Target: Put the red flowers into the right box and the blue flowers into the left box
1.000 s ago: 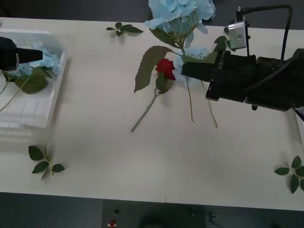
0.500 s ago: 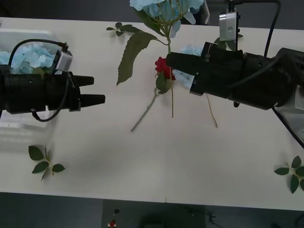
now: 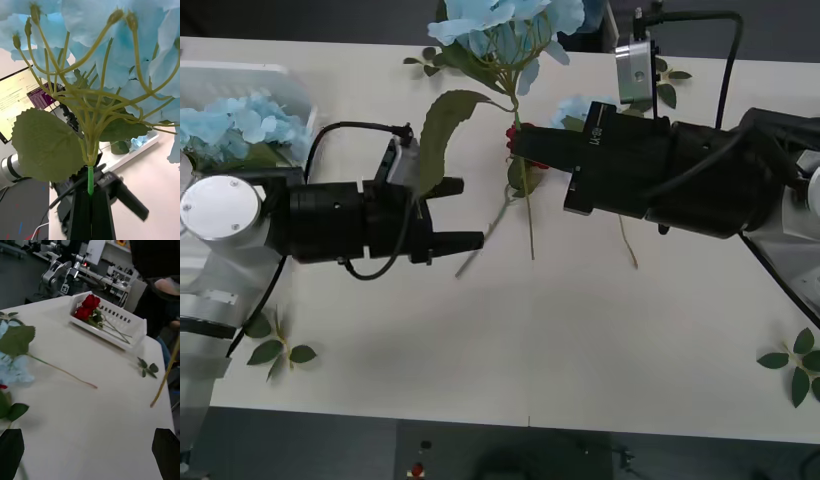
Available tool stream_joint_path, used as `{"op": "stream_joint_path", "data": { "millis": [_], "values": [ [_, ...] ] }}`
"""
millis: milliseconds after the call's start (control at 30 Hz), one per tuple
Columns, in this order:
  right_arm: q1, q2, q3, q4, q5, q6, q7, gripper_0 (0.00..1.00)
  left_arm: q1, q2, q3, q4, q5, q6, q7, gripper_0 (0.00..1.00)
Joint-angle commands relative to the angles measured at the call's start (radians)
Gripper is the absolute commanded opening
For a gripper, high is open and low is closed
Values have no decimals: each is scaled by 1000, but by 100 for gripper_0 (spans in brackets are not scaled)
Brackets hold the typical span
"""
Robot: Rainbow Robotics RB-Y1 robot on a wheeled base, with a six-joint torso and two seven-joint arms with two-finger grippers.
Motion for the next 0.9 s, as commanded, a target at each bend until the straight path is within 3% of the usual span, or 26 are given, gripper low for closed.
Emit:
{"op": "stream_joint_path", "data": {
  "millis": [33,367,900],
  "values": [
    [-38,17,-3,-25,0,-10,26,0,-26,-7,-47,-8,79,-2,-5,100],
    [-53,15,11,-13,0,-8,20,0,-32,-15,-81,-8,167,72,-5,100],
    [-65,14,17,1,-3,-10,15,0,-98,-82,-89,-8,213,38,-5,100]
  ]
}}
